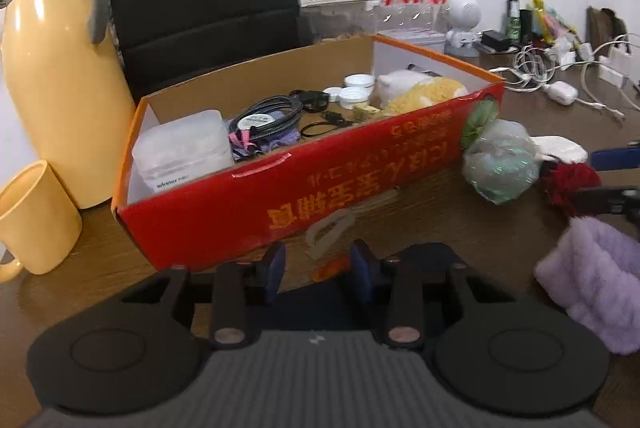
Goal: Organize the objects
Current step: 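Grasp the red rose with right gripper while left gripper grasps a small orange item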
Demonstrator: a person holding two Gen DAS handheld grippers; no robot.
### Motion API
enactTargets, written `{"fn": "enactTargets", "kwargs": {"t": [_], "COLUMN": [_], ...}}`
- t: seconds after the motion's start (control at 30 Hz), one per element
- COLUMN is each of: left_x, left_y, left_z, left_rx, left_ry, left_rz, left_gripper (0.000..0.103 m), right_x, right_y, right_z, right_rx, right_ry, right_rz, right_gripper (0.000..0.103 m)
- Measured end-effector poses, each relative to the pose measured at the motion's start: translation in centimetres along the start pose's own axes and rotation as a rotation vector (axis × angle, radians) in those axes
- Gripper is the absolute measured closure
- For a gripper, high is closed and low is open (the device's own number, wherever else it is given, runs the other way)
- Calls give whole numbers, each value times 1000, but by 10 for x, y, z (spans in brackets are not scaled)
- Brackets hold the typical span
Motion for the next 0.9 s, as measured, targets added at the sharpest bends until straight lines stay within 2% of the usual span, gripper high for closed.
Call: {"fn": "enactTargets", "kwargs": {"t": [0.1, 0.17, 0.2, 0.23, 0.3, 0.33, 0.4, 0.47, 0.57, 0.8, 0.9], "left_x": [5, -1, -8, -15, -22, -22, -18, -11, 13, 104, 137], "left_y": [0, 1, 2, 3, 5, 6, 6, 4, 5, 1, -13], "left_z": [-4, -7, -7, -5, -3, -5, -13, -20, -25, -39, -49], "left_rx": [11, -32, -52, -58, -46, -50, -69, -64, -30, 83, 129], "left_ry": [-46, -12, 11, 20, -2, -19, -33, -28, 12, -12, -9], "left_rz": [52, 50, 57, 67, 71, 79, 84, 75, 18, -96, -114], "left_gripper": [65, 56, 57, 61, 80, 90, 90, 91, 91, 91, 90], "right_x": [-11, -11, -11, -13, -16, -16, -13, -10, -1, 59, 98], "right_y": [-7, -7, -7, -7, -8, -9, -10, -13, -12, -3, -1], "right_z": [1, 3, 3, 3, 2, 1, 1, 5, 11, 25, 31], "right_rx": [12, 19, 18, 16, 16, 16, 19, 43, 55, 39, -4], "right_ry": [-12, 0, 9, 14, 9, 3, -9, 4, 9, 43, 128], "right_rz": [22, 19, 14, 13, 19, 24, 19, 11, -14, -151, -196], "right_gripper": [41, 41, 41, 41, 42, 47, 51, 64, 67, 69, 69]}}
Point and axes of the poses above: each gripper's, at about its wrist camera, not at the fingertips, and x roughly against the way its jaws point, z to its left, y to its top, the point moved 4 cm from there along -x, roughly the way its jaws point
